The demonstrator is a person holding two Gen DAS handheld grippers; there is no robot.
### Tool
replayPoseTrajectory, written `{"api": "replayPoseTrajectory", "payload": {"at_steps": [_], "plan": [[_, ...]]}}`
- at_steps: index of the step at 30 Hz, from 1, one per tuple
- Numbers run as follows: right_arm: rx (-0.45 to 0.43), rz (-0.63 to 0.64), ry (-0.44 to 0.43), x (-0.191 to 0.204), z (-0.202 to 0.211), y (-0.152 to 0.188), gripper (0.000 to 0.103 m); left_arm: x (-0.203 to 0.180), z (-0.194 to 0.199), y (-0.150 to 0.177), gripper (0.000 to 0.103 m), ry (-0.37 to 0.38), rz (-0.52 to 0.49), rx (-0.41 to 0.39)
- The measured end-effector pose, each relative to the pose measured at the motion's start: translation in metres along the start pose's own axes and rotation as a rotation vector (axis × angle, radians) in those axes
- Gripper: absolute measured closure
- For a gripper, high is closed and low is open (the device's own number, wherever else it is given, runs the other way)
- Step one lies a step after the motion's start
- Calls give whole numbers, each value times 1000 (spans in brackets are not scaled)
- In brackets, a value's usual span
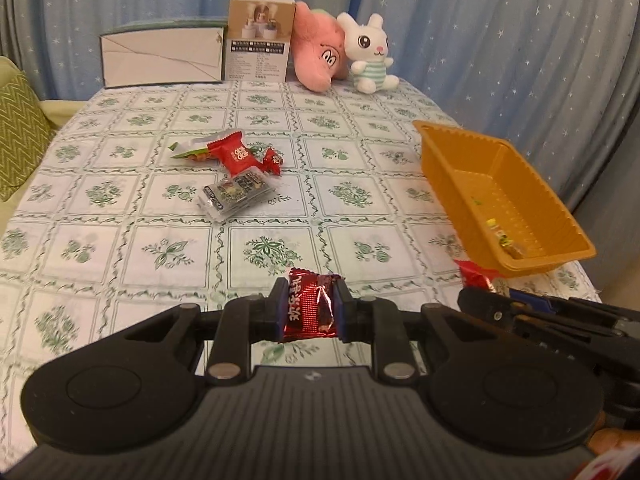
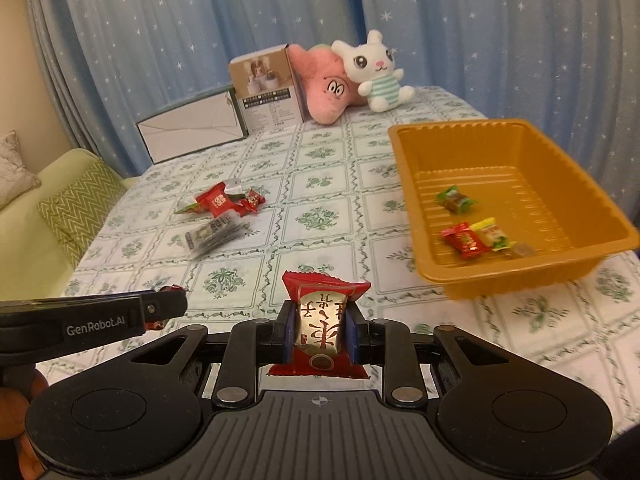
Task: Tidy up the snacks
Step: 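Carry both candies over the orange tray and open both tools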
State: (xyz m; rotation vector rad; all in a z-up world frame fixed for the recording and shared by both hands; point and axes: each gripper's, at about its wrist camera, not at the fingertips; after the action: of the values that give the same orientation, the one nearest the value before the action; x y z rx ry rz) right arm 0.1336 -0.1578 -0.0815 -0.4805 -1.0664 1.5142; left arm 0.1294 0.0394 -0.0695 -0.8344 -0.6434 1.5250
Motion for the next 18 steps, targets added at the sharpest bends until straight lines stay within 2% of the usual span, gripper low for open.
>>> {"api": "replayPoseTrajectory", "payload": {"at_steps": [8,18], "plan": [[-27,0,11,-9,43,-8,78,-22,34,2,83,-19,-1,-20],[-47,2,42,-23,72,-11,78,-39,56,-3,83,-6,4,-43]]}}
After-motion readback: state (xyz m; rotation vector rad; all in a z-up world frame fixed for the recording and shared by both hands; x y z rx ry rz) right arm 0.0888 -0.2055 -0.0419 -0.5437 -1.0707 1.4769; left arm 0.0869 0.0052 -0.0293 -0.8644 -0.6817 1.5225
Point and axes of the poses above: each gripper's, at about its wrist camera, not at the fingertips, and z roughly against the way its jaws point, x to its left, y to its underside, and after that the axes turned 9 degrees about -x, right-handed
